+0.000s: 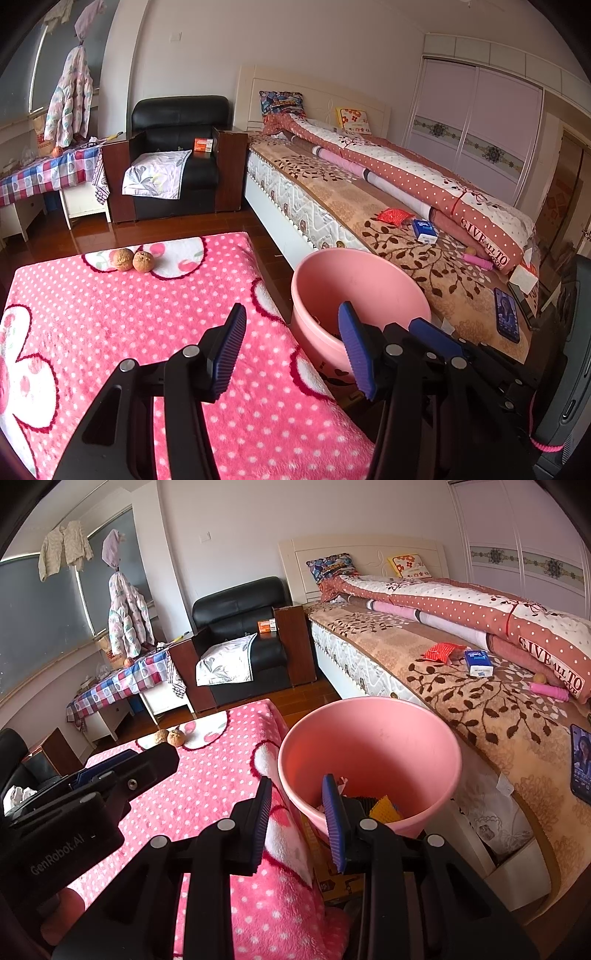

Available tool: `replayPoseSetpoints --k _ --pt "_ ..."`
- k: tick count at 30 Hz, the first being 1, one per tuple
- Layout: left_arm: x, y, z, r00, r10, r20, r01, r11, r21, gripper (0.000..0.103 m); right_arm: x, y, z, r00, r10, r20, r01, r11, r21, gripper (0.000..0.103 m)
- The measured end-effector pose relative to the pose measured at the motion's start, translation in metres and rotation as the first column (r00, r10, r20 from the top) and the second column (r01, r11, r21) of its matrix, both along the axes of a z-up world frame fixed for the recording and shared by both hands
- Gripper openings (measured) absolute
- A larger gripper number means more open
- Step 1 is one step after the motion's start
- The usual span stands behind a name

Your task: Collect trash

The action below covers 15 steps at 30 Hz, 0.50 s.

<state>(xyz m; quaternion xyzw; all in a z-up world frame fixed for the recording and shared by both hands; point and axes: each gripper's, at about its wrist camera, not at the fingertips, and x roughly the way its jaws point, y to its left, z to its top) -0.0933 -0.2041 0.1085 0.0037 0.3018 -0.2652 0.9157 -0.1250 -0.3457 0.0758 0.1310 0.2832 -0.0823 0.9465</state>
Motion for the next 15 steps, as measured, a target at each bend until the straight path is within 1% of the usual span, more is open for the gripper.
replayPoseSetpoints --k 15 --pt "0.0018 0.0002 -0.0002 1.0 -0.003 -0.008 0.003 1.0 -0.005 0.052 -0.0031 0.0027 -0.004 1.0 0.002 -0.008 -0.002 1.0 -0.001 0.029"
